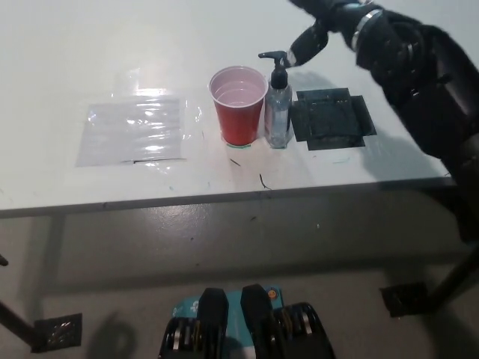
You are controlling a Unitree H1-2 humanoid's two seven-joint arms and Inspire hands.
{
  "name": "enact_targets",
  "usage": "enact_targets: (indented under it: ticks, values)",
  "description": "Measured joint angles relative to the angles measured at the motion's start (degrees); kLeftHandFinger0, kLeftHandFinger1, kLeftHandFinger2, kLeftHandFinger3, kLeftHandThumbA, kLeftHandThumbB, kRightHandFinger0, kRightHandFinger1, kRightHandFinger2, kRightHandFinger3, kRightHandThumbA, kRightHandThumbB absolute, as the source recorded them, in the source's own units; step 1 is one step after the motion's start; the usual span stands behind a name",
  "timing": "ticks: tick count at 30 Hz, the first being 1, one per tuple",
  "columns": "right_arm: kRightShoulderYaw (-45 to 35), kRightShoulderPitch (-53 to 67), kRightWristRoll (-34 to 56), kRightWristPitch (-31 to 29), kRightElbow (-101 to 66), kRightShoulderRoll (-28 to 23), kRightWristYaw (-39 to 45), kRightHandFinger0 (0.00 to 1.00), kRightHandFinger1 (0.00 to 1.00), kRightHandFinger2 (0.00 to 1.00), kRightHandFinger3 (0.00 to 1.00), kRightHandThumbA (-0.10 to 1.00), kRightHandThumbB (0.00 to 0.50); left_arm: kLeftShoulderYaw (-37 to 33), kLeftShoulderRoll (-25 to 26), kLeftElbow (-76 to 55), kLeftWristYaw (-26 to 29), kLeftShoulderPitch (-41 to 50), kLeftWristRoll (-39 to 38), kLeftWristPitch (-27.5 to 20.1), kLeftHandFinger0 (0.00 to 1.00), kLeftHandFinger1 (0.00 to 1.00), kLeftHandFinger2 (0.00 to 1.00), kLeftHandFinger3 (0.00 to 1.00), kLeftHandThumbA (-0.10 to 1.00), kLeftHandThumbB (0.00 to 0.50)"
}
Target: The robot uses its right hand to press the hand soap kept in the middle of the table to get liquid hand soap out
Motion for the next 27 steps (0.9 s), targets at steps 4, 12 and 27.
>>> enact_targets:
  ticks: [4, 12, 27]
  values:
    - [-0.29, -0.18, -0.50, -1.75, 4.18, 2.35, -0.59, 1.00, 1.00, 1.00, 1.00, 1.00, 0.388, 0.00, -0.06, 0.00, -0.60, -0.59, 0.73, 0.00, 1.00, 1.00, 1.00, 0.90, 0.39, 0.000]
    - [-0.64, -0.05, -1.56, -4.51, 10.84, 6.10, -2.13, 1.00, 1.00, 1.00, 1.00, 1.00, 0.392, 0.18, -0.73, -0.01, -1.81, -0.70, 1.82, 0.00, 1.00, 1.00, 1.00, 0.91, 0.46, 0.000]
    - [-0.74, 2.70, -3.67, -7.35, 10.64, 6.89, -4.92, 1.00, 1.00, 1.00, 1.00, 1.00, 0.374, 1.73, -0.77, -0.30, -4.56, -1.58, 5.30, 0.00, 1.00, 1.00, 1.00, 0.93, 0.90, 0.004]
